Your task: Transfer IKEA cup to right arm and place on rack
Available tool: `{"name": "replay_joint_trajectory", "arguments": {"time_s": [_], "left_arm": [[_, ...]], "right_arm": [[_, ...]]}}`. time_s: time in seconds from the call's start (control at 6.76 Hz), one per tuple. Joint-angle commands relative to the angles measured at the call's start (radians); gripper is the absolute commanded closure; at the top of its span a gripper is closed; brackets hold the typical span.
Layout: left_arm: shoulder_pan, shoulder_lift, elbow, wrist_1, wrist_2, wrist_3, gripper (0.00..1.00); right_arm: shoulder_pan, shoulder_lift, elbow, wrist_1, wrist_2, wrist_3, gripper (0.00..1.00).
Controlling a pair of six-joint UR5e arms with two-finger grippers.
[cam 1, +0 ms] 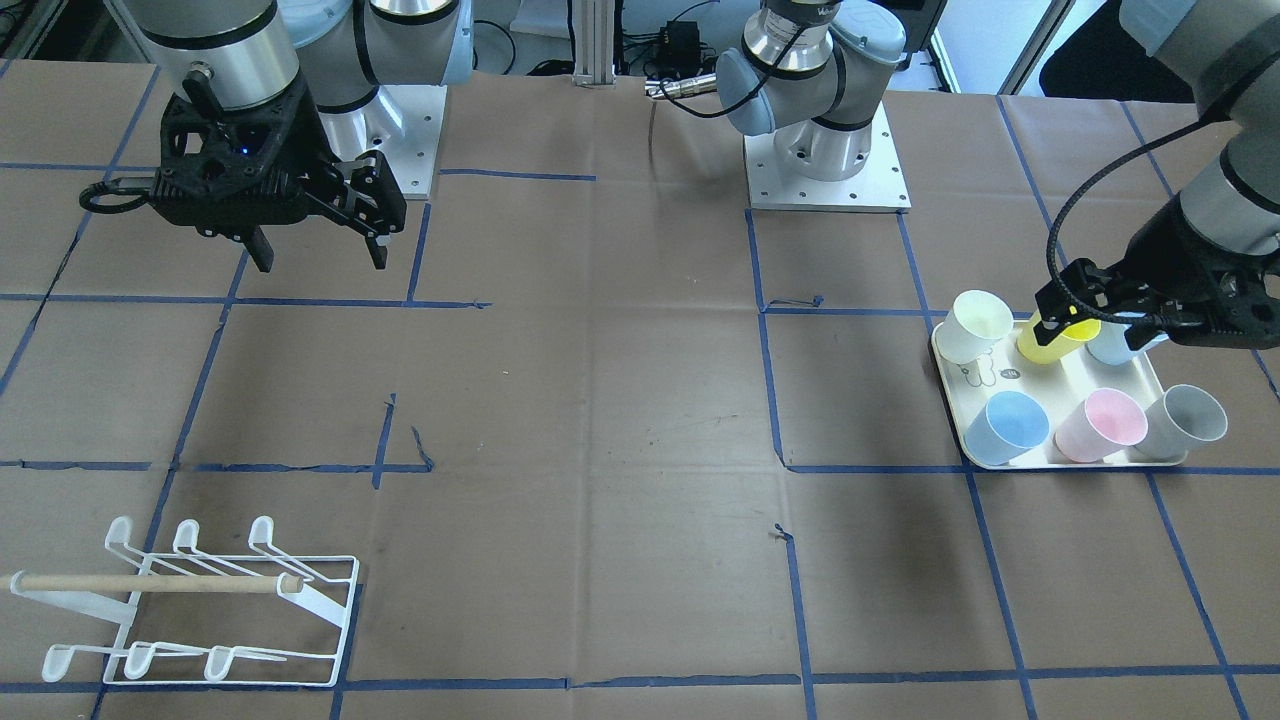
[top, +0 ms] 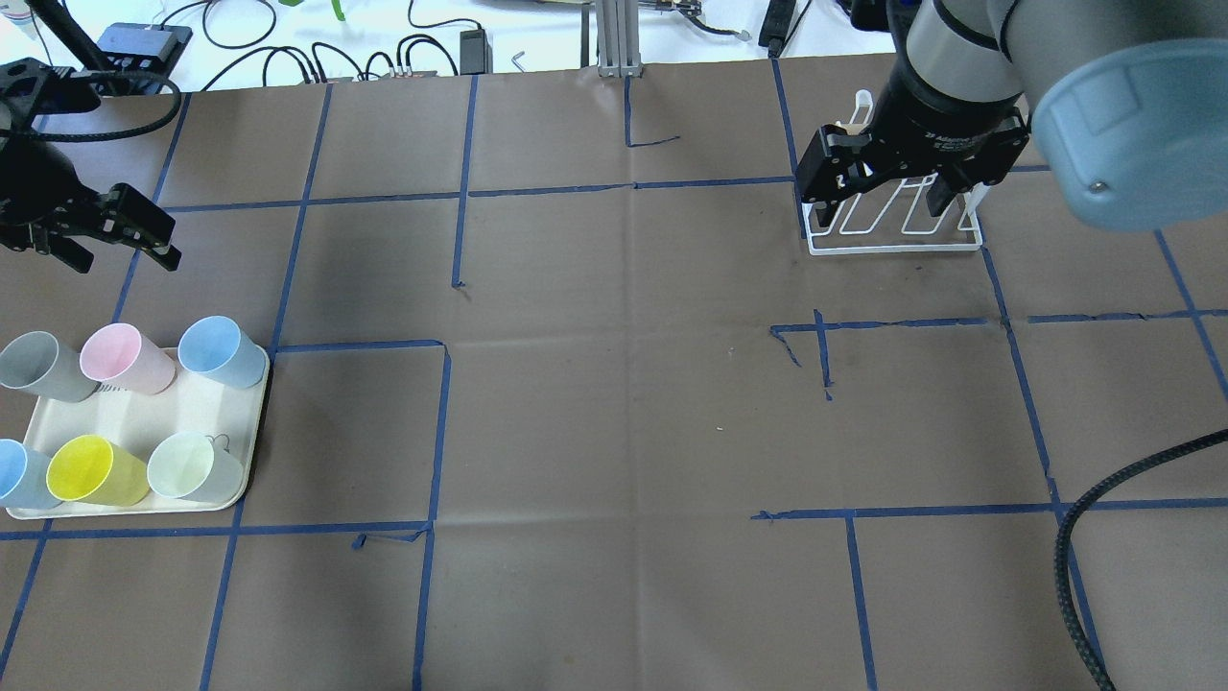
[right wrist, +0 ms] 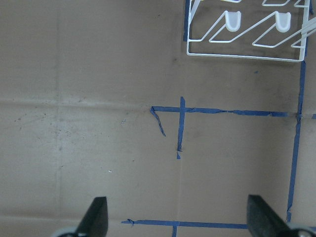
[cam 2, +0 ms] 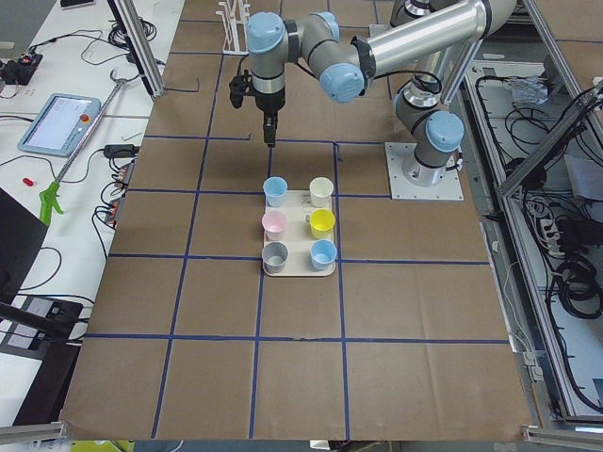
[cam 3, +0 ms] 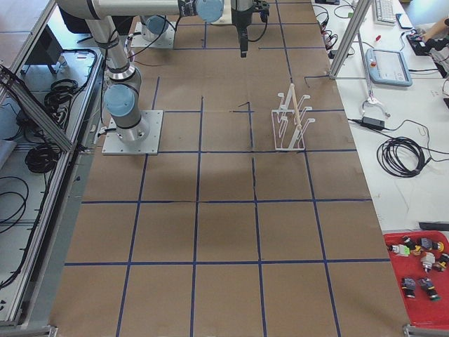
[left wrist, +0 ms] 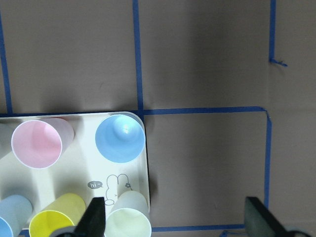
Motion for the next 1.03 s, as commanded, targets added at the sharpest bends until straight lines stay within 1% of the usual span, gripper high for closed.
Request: {"name": "replay_joint_trajectory", "arguments": {"time_s": [0.0,0.15,0.3,0.44,0.59,0.74,0.89], "left_arm": [[0.015,-0.037,-0.133,0.204,-0.002,0.012,0.01],[0.014,-0.063,-0.172,0.259,-0.005,-0.005,0.01],[0.003,-0.109,-0.197,0.325,-0.003,-0.016,0.01],[-0.02,-0.144,-0.221,0.367,-0.002,-0.056,0.0],[-0.026,-0.149,-0.241,0.387,0.001,-0.064,0.01],[-0.026,-0.149,-0.261,0.398,0.003,-0.061,0.01],[-0.025,-0.148,-0.283,0.415,0.007,-0.053,0.01]], "right_arm": [[0.001,0.0,0.005,-0.029,0.011,0.009,0.0],[0.001,0.006,0.013,-0.082,0.018,0.014,0.0],[0.001,0.026,0.031,-0.206,0.046,0.014,0.0],[0.002,0.038,0.062,-0.334,0.108,0.015,0.0],[0.005,0.04,0.115,-0.453,0.176,0.026,0.0],[0.005,0.034,0.179,-0.572,0.207,0.091,0.0],[0.005,0.031,0.229,-0.672,0.26,0.174,0.0]]}}
